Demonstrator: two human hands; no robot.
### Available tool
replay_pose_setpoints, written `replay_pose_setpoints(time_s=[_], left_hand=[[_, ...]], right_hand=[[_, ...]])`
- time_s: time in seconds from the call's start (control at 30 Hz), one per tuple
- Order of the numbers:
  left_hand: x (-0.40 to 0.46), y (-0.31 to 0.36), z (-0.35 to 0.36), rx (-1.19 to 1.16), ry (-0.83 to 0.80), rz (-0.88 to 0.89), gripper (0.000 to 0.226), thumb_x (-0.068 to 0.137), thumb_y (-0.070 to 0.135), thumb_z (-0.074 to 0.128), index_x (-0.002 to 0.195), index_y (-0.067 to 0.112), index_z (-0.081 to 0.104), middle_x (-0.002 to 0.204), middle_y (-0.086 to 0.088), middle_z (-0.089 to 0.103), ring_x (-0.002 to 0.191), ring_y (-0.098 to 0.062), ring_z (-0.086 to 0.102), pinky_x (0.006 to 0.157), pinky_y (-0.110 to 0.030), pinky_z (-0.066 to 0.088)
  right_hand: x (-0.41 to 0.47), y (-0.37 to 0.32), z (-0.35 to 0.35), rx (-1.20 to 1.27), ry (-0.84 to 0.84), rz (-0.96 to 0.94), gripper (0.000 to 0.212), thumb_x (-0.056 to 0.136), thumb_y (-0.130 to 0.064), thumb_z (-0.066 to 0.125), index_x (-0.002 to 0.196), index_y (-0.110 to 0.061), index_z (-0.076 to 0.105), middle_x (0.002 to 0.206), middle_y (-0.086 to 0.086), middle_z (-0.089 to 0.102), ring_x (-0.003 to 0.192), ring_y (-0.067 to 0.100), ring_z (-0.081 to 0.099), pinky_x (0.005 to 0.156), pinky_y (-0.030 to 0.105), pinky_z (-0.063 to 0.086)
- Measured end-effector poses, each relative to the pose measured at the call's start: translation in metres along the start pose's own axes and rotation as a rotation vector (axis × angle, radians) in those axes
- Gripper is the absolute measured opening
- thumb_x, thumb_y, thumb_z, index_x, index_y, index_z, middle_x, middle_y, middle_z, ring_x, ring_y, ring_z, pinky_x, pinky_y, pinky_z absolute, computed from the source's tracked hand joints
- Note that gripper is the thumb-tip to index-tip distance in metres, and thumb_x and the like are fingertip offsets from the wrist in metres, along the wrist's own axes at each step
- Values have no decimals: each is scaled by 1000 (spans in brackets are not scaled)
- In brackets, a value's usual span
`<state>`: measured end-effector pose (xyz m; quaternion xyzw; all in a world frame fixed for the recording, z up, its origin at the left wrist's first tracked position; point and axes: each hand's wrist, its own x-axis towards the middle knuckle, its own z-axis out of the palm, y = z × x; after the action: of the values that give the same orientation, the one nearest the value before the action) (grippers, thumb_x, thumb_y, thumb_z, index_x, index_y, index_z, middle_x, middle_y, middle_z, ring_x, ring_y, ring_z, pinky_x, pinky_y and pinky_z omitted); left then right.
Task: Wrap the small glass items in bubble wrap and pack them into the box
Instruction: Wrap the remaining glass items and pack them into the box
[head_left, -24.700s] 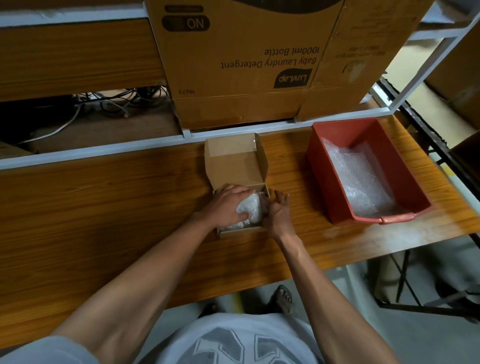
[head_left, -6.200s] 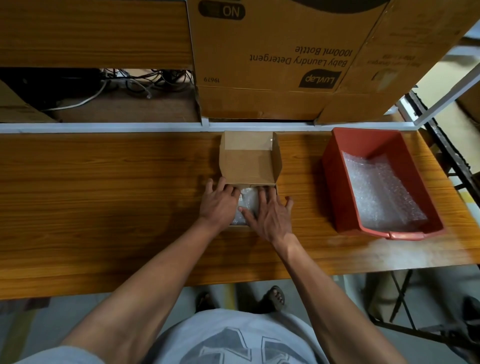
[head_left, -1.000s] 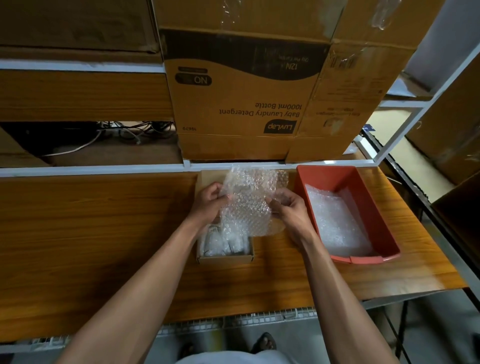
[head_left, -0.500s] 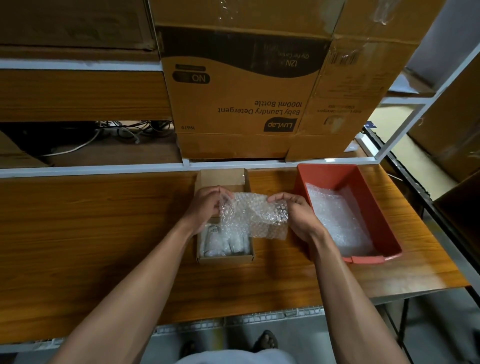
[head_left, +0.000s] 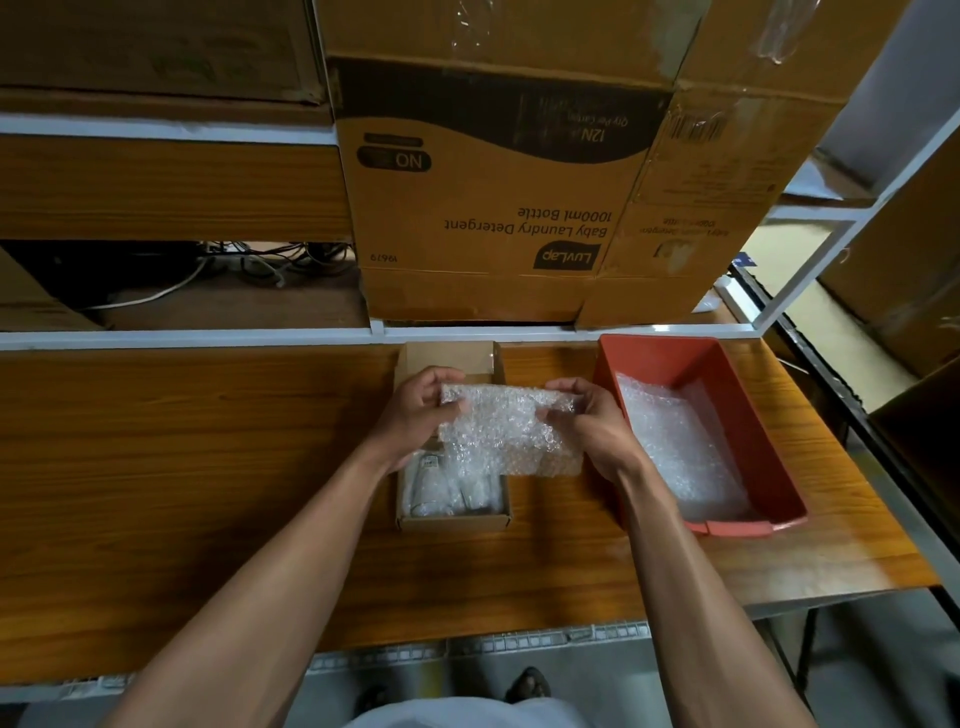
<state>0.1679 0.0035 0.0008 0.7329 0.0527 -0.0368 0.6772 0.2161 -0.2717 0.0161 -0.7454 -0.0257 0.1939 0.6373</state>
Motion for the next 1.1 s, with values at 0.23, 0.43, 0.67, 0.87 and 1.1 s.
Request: replay_pose_setpoints(time_s=[0.23,0.43,0.67,0.87,1.1], left_hand=[[-5,2,-2,-7,-34,-77,44,83,37,86,123,34,67,116,-13,74,115,-28,70,98,-47,56],[-11,1,-2,-5,-52,-84,28,98,24,74,116,39,60,112,3,61,109,-13,62,89,-39,57],[-17,4,2,-59,0,-107,30,99,21,74,126,26,62,119,6,65,108,-9,65,68,-21,57],[-16,4,-6,-109,-40,-137,32,96,13,76,120,31,65,118,2,74,105,-11,72,75,-26,59],[-15,2,0,-72,27,-90,25,96,17,76,120,17,70,111,-2,78,105,-16,75,78,-28,59]], right_hand=[[-4,-5,7,8,-5,-46,17,94,-25,80,109,-21,75,100,12,76,82,23,63,73,39,52],[-11,-2,9,72,-63,-50,25,97,-32,77,117,-22,67,93,0,67,73,18,57,64,32,55],[-16,0,9,-27,-109,27,44,86,-19,86,125,-16,66,123,9,74,109,26,75,100,50,58],[-19,-4,6,52,-132,49,52,87,-18,87,131,-9,61,117,7,77,108,27,75,95,44,60],[-19,-2,9,31,-128,64,52,84,-15,88,129,-8,64,119,17,75,105,34,75,93,53,59]])
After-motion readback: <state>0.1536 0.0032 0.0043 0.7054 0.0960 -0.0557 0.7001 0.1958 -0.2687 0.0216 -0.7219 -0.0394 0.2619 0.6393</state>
